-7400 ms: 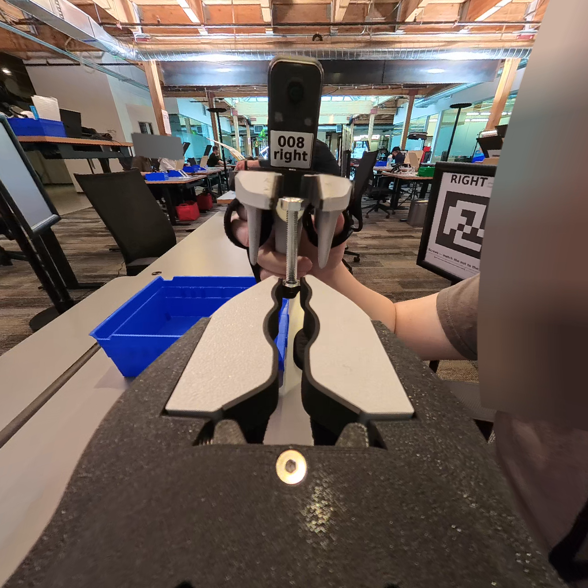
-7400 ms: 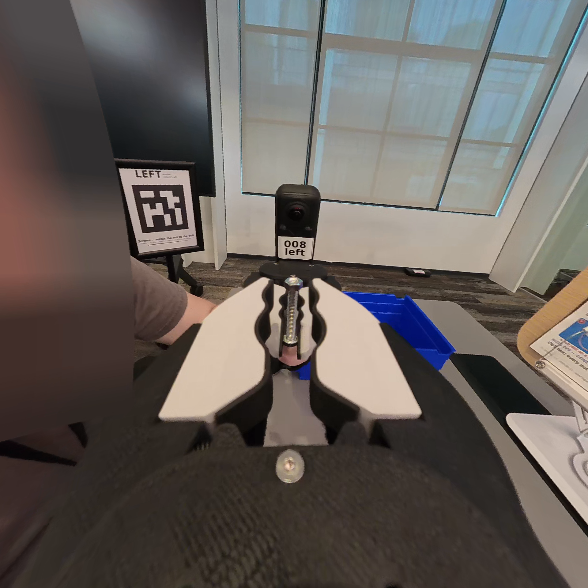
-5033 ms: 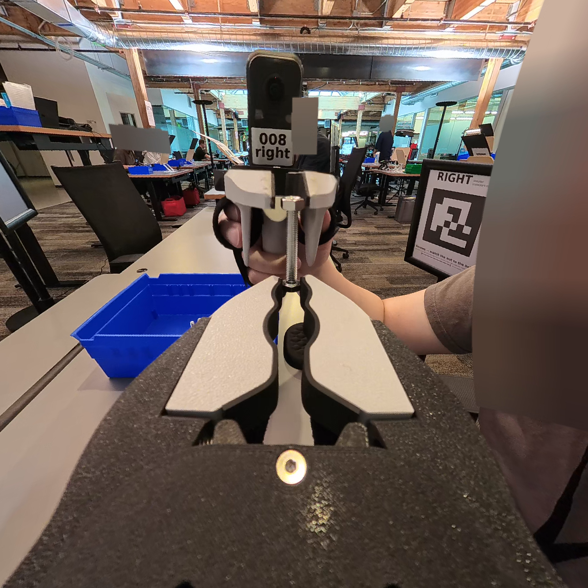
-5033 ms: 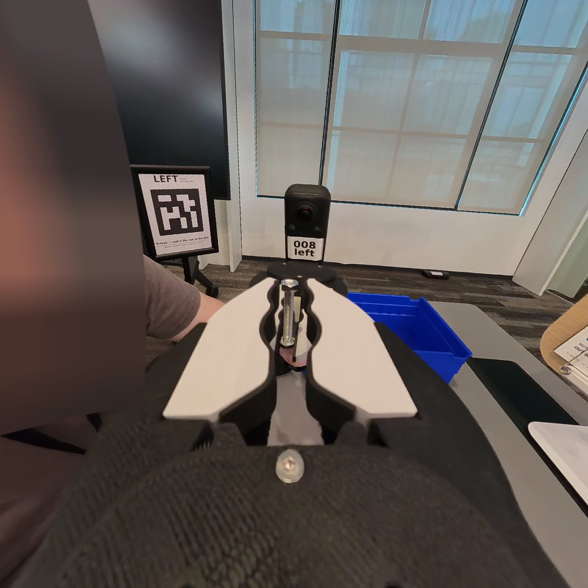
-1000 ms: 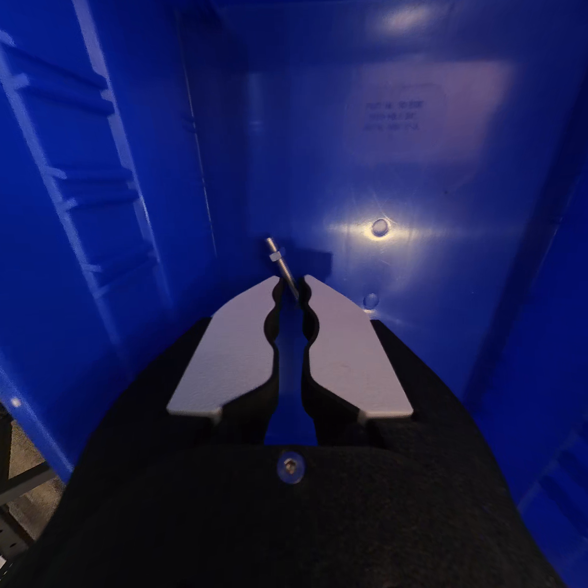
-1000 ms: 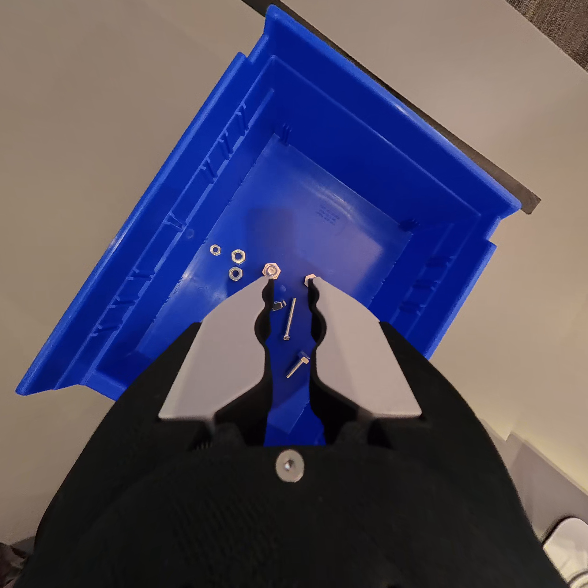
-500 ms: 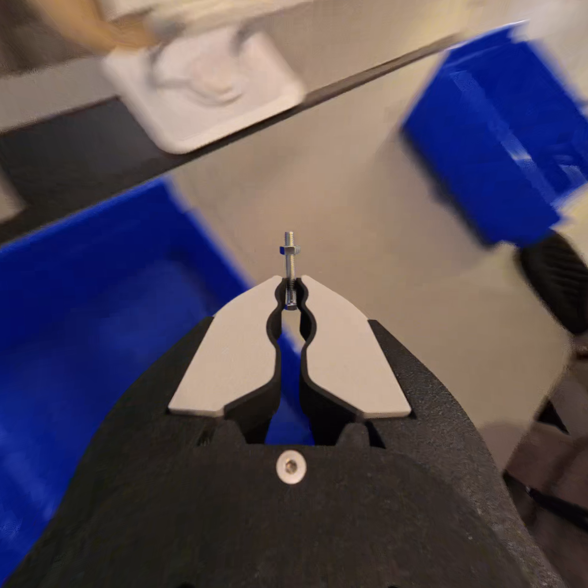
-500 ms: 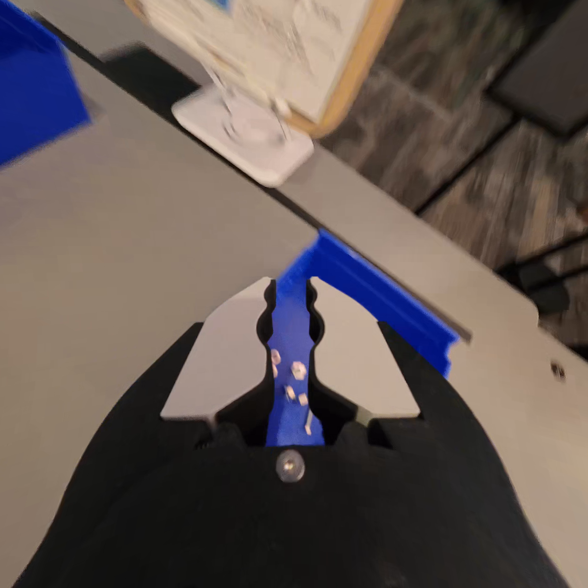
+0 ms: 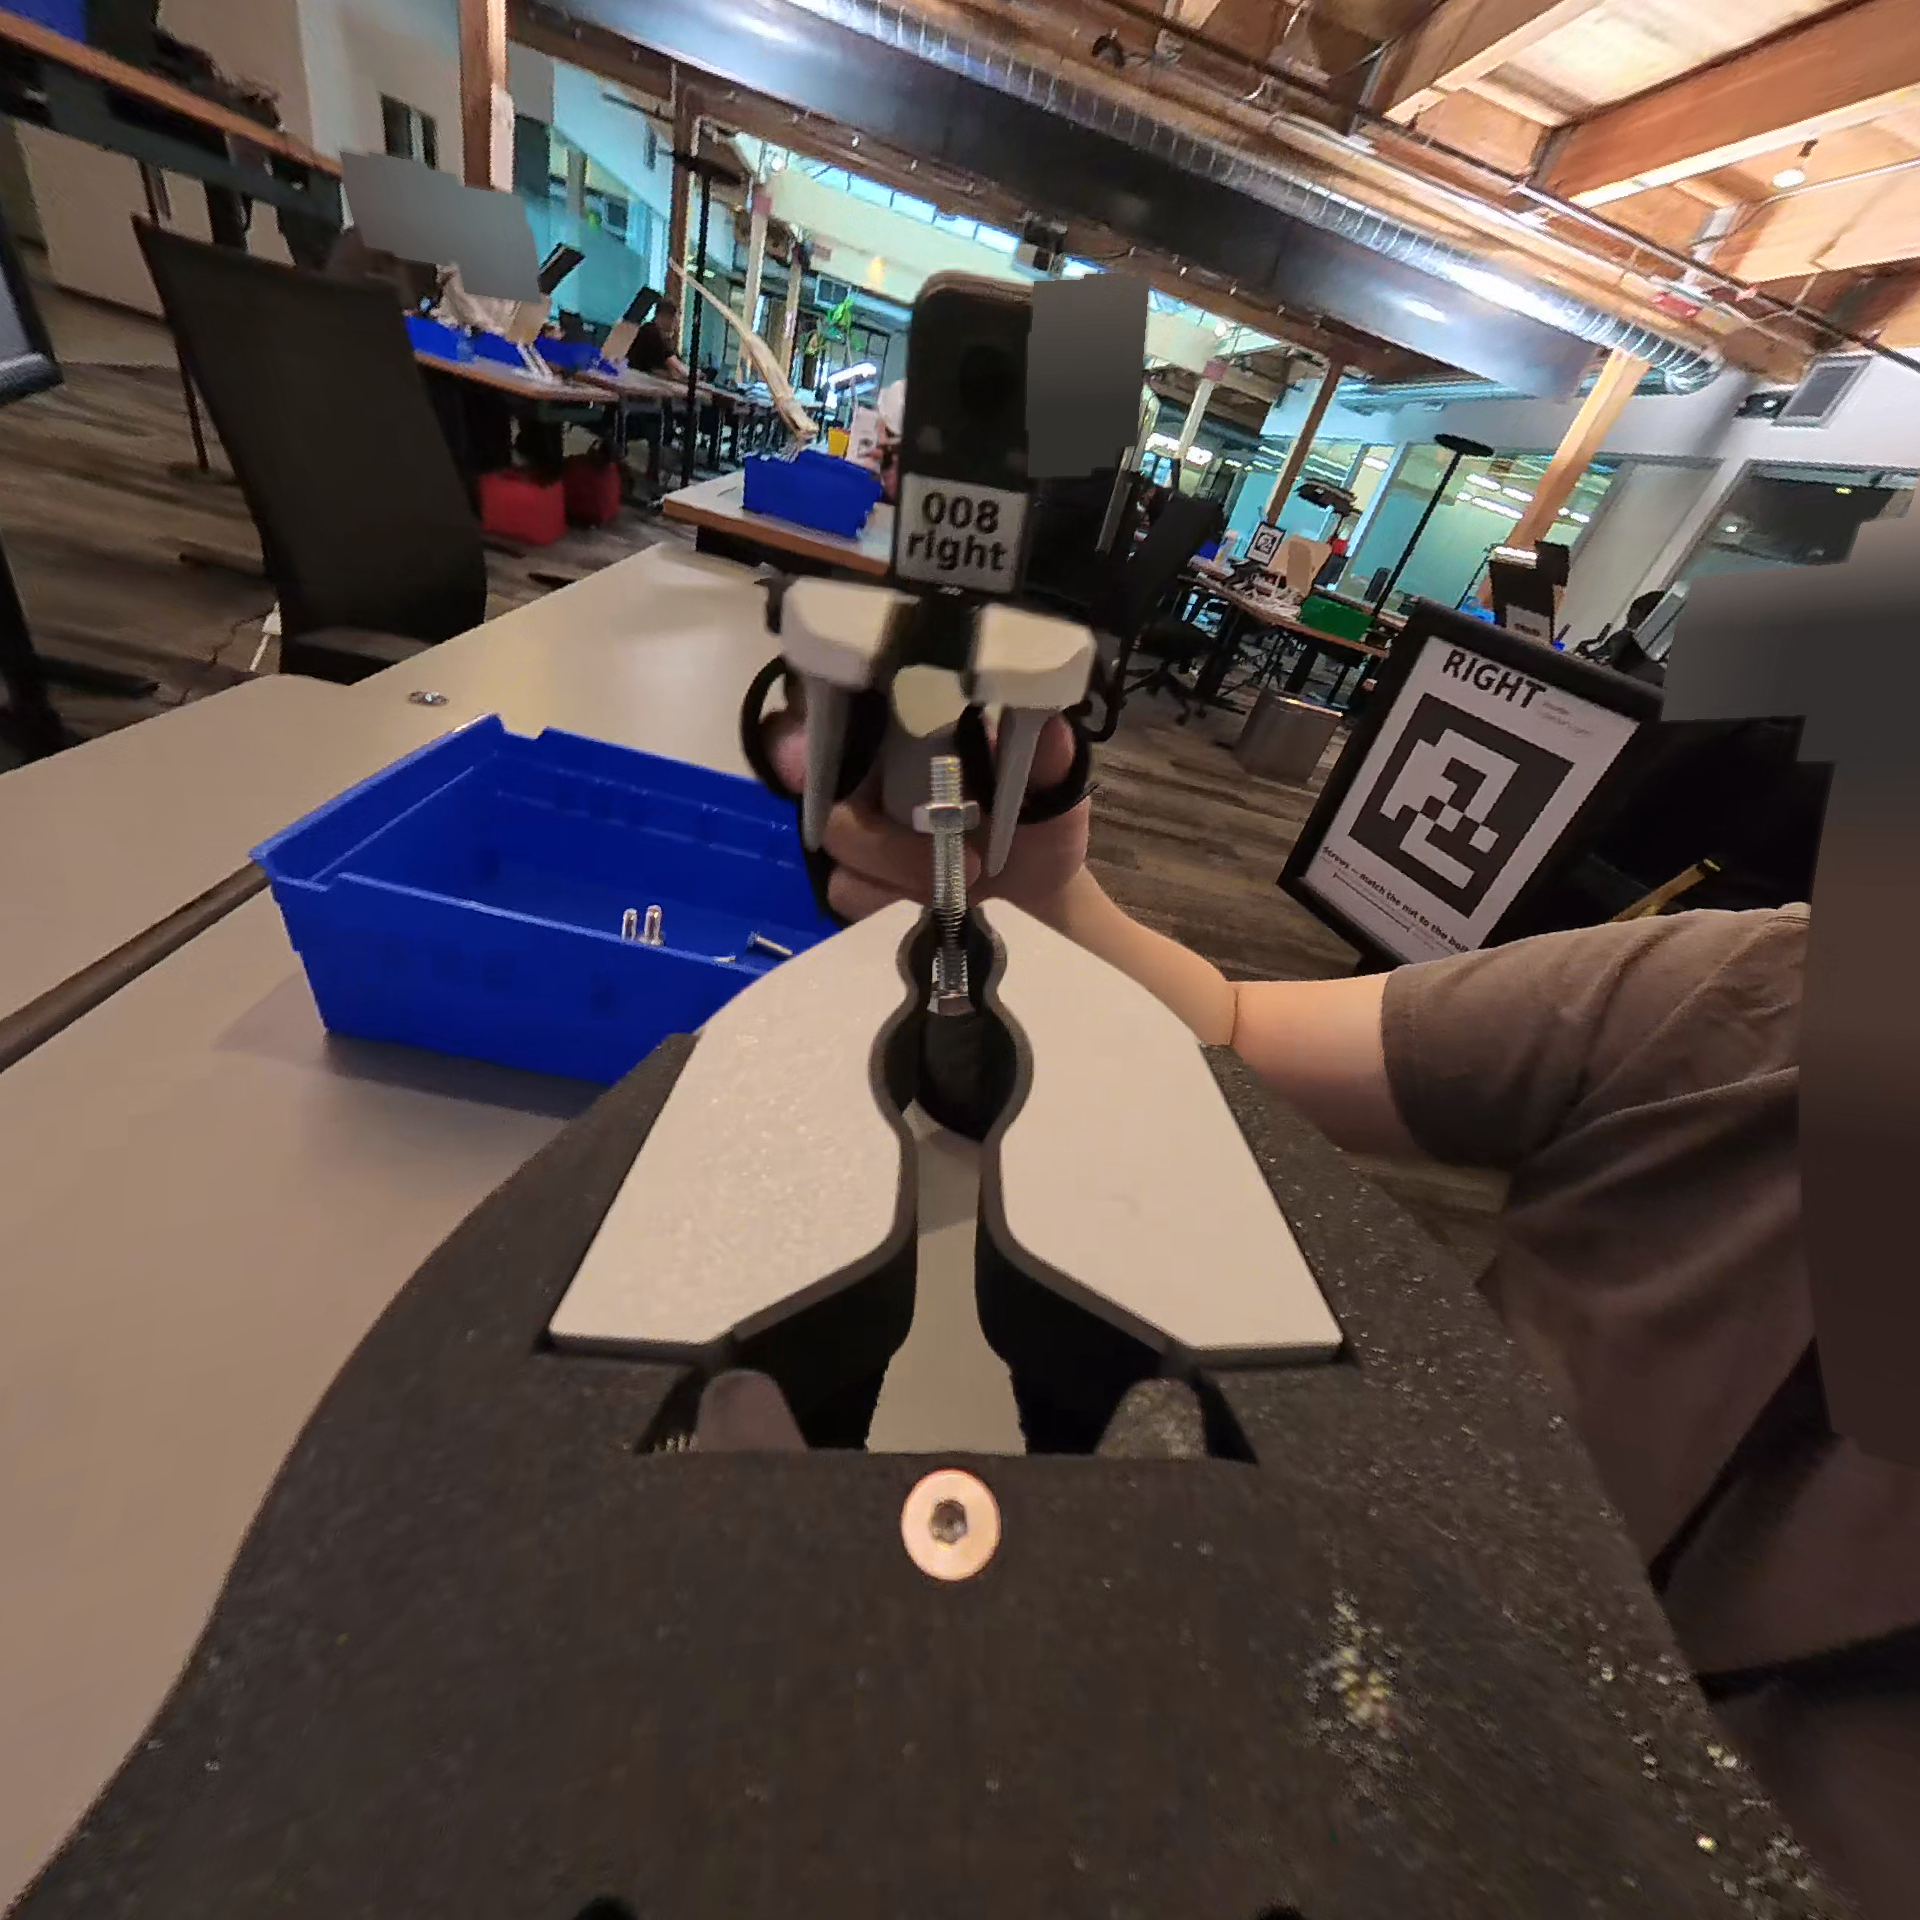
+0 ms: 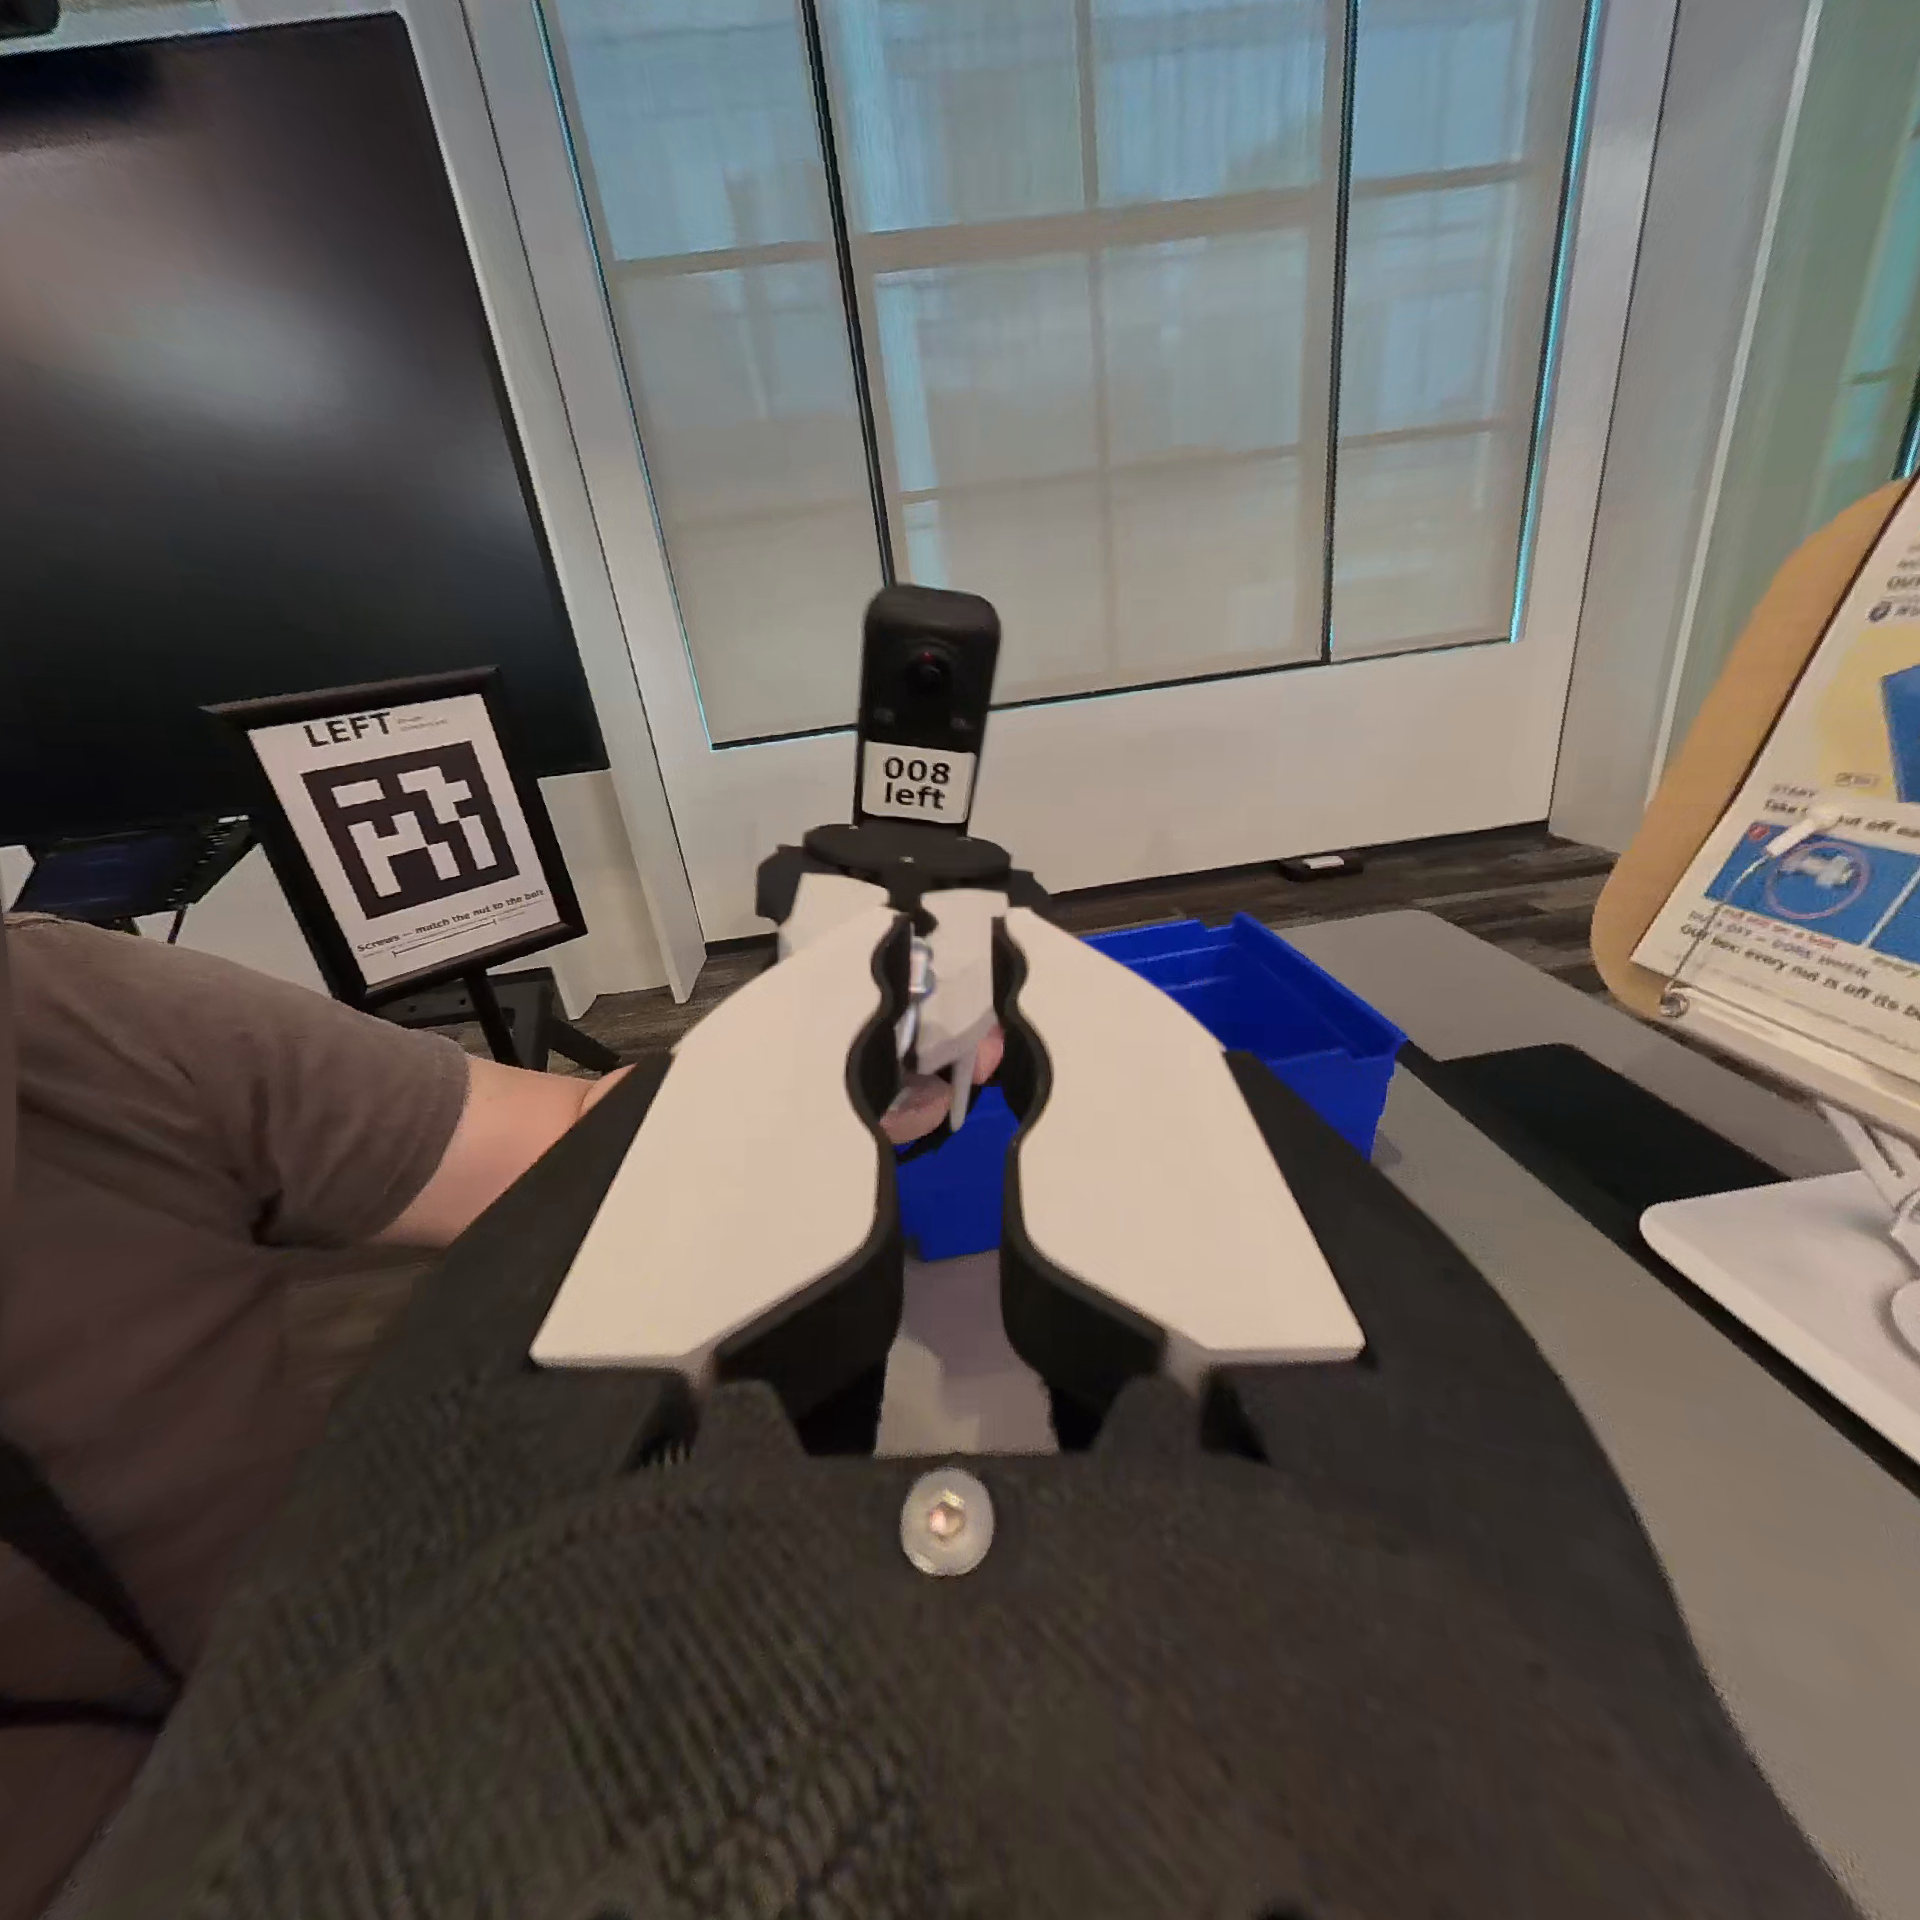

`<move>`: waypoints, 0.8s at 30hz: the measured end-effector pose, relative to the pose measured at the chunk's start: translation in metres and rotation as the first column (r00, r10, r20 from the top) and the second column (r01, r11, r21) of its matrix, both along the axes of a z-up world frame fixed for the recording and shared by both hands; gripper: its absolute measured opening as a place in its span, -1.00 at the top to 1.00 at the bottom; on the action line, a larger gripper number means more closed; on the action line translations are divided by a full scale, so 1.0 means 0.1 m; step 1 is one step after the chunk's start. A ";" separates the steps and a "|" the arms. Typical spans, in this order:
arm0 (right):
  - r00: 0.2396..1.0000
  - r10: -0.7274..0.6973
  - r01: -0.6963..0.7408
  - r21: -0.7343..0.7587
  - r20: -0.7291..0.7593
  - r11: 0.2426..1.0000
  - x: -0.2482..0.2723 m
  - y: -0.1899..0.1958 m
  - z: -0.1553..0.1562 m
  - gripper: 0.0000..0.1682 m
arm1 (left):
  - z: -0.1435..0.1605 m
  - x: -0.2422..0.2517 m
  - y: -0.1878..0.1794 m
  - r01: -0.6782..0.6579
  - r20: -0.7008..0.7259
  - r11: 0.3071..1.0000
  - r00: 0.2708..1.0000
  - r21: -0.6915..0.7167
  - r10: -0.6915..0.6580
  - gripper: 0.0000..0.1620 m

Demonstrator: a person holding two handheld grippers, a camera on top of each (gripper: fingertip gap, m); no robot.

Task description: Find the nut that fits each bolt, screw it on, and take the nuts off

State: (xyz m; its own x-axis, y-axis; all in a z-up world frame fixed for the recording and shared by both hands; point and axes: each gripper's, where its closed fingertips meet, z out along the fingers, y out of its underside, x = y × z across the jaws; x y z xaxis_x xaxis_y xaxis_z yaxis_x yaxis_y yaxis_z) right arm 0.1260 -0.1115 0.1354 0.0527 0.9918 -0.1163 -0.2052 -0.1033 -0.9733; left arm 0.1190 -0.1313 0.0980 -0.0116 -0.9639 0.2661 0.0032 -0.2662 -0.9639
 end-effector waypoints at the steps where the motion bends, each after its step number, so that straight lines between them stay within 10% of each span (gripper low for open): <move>1: 1.000 0.003 -0.003 -0.009 0.007 1.000 -0.02 0.01 -0.03 0.82 | 0.02 0.00 -0.02 0.003 0.012 1.000 1.000 0.015 -0.003 0.94; 17: 0.992 0.119 -0.118 -0.022 0.050 0.993 -0.12 -0.12 -0.14 0.93 | -0.05 0.04 -0.04 0.005 -0.017 0.998 1.000 0.057 -0.004 0.93; 24: 0.995 0.078 -0.080 0.040 0.056 0.996 -0.07 -0.13 -0.09 0.93 | -0.16 0.07 -0.01 -0.019 -0.086 0.998 0.996 0.060 0.024 0.54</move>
